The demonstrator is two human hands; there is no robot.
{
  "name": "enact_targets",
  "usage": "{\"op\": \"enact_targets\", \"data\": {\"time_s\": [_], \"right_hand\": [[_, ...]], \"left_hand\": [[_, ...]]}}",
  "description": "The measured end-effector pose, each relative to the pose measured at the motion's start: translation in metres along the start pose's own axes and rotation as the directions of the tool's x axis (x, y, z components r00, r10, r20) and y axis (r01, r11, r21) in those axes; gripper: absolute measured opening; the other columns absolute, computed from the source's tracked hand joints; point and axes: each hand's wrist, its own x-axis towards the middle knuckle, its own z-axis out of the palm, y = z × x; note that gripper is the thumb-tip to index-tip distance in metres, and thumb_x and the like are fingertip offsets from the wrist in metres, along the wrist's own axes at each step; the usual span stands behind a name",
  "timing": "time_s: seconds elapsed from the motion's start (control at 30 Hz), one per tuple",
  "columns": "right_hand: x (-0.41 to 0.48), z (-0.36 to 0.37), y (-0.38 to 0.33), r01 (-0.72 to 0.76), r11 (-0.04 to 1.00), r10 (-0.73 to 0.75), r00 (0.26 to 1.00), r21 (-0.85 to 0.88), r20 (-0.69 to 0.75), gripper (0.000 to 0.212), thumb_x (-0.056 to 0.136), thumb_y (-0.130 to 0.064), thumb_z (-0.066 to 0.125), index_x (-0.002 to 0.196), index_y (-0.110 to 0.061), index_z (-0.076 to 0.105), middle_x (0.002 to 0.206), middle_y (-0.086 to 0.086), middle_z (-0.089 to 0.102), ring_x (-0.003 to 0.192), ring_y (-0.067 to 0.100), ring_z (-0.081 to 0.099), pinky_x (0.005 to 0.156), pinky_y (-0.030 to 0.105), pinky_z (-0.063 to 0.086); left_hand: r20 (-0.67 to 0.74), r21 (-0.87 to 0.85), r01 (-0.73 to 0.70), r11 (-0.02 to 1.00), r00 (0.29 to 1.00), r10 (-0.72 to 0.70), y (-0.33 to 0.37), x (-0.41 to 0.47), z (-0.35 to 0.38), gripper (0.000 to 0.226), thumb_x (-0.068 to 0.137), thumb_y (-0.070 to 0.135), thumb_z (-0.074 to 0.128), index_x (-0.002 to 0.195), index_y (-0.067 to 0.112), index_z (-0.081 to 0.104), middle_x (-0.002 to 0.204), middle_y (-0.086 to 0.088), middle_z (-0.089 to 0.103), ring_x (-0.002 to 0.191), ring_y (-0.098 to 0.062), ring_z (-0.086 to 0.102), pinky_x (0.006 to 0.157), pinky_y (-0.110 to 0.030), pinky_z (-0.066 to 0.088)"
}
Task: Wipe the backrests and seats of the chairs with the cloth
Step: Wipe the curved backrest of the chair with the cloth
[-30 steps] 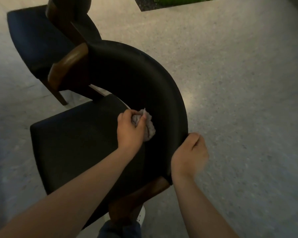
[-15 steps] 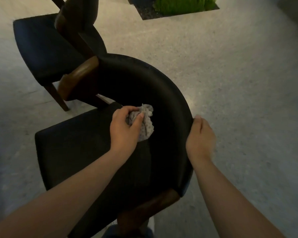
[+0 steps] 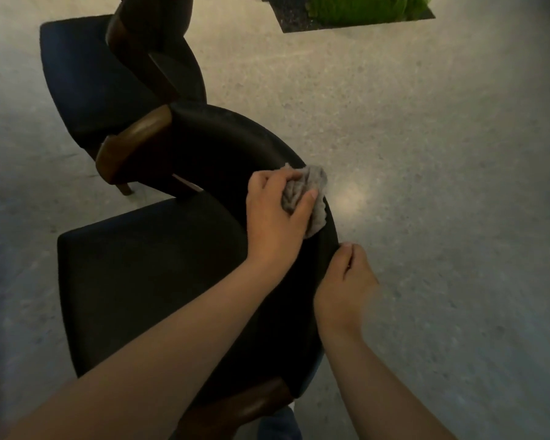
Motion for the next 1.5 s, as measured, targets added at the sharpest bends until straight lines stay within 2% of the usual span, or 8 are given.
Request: {"op": "enact_targets", "data": {"time_s": [0.17, 0.47, 0.77, 0.9, 1.1, 1.2, 1.33, 1.5], "right_hand": [[0.000, 0.000, 0.001, 0.006, 1.000, -0.006, 1.000, 0.011, 0.012, 0.034, 0.101, -0.022, 0.039, 0.071, -0.011, 0.050, 0.061, 0.000, 0.050, 0.053, 0.016, 0.046, 0.050, 0.031, 0.028], [0.000, 0.000, 0.000, 0.014, 1.000, -0.014, 1.000, 0.002, 0.004, 0.033, 0.101, -0.023, 0.039, 0.073, -0.012, 0.051, 0.062, -0.001, 0.051, 0.054, 0.017, 0.046, 0.049, 0.030, 0.027], [0.000, 0.000, 0.002, 0.007, 1.000, -0.007, 1.000, -0.004, -0.005, 0.033, 0.100, -0.026, 0.040, 0.069, -0.019, 0.048, 0.057, -0.006, 0.048, 0.049, 0.007, 0.045, 0.046, 0.022, 0.027], [0.000, 0.000, 0.003, -0.012, 1.000, 0.012, 1.000, 0.008, 0.007, 0.034, 0.100, -0.028, 0.039, 0.070, -0.019, 0.051, 0.058, -0.005, 0.049, 0.050, 0.010, 0.046, 0.047, 0.026, 0.030], [0.001, 0.000, 0.003, -0.011, 1.000, 0.011, 1.000, 0.013, -0.006, 0.034, 0.100, -0.026, 0.041, 0.068, -0.017, 0.050, 0.057, -0.006, 0.048, 0.050, 0.007, 0.044, 0.046, 0.023, 0.029], [0.000, 0.000, 0.002, -0.013, 1.000, 0.014, 1.000, 0.010, -0.007, 0.034, 0.100, -0.025, 0.041, 0.069, -0.017, 0.050, 0.057, -0.007, 0.047, 0.050, 0.007, 0.043, 0.047, 0.022, 0.027], [0.000, 0.000, 0.003, -0.011, 1.000, 0.010, 1.000, 0.025, 0.006, 0.035, 0.100, -0.027, 0.040, 0.069, -0.016, 0.051, 0.056, -0.004, 0.047, 0.049, 0.010, 0.043, 0.047, 0.026, 0.029], [0.000, -0.001, 0.003, -0.002, 0.998, 0.000, 1.000, 0.063, 0.030, 0.038, 0.101, -0.028, 0.040, 0.064, -0.023, 0.045, 0.053, -0.006, 0.042, 0.046, 0.007, 0.037, 0.046, 0.023, 0.029]], "left_hand": [[0.001, 0.244, -0.108, 0.964, 0.994, 0.112, -0.005, 0.004, 0.018, 0.036, 0.089, 0.043, 0.063, 0.117, 0.022, 0.058, 0.117, 0.003, 0.045, 0.104, -0.012, 0.040, 0.087, -0.025, 0.041], [0.072, 0.201, -0.262, 0.944, 0.965, 0.253, -0.009, -0.001, 0.019, 0.025, 0.088, 0.038, 0.066, 0.102, 0.017, 0.068, 0.099, 0.001, 0.052, 0.091, -0.016, 0.048, 0.078, -0.026, 0.044], [-0.239, -0.012, 0.178, 0.984, 0.955, -0.175, -0.043, -0.002, 0.022, 0.010, 0.094, 0.048, 0.048, 0.094, 0.038, 0.049, 0.098, 0.020, 0.044, 0.086, -0.001, 0.054, 0.076, -0.026, 0.052], [-0.233, -0.029, 0.314, 0.949, 0.921, -0.312, -0.064, -0.014, 0.017, 0.010, 0.096, 0.043, 0.049, 0.096, 0.034, 0.053, 0.098, 0.018, 0.045, 0.084, -0.002, 0.055, 0.077, -0.028, 0.053], [-0.215, -0.076, 0.079, 0.994, 0.972, -0.094, -0.040, -0.014, 0.025, 0.006, 0.096, 0.042, 0.052, 0.095, 0.037, 0.051, 0.100, 0.019, 0.045, 0.088, 0.004, 0.053, 0.070, -0.010, 0.045], [-0.235, -0.121, 0.181, 0.976, 0.950, -0.206, -0.047, -0.016, 0.034, 0.009, 0.098, 0.035, 0.050, 0.092, 0.029, 0.053, 0.096, 0.013, 0.050, 0.083, 0.007, 0.052, 0.063, -0.009, 0.041], [-0.208, -0.122, 0.325, 0.938, 0.915, -0.345, -0.080, -0.023, 0.032, 0.011, 0.096, 0.040, 0.049, 0.085, 0.042, 0.050, 0.098, 0.012, 0.054, 0.083, 0.012, 0.053, 0.062, -0.012, 0.040], [-0.073, -0.016, 0.527, 0.850, 0.847, -0.527, -0.140, -0.035, 0.022, 0.009, 0.094, 0.043, 0.052, 0.085, 0.045, 0.051, 0.103, 0.010, 0.056, 0.082, -0.003, 0.059, 0.064, -0.020, 0.043]]}}
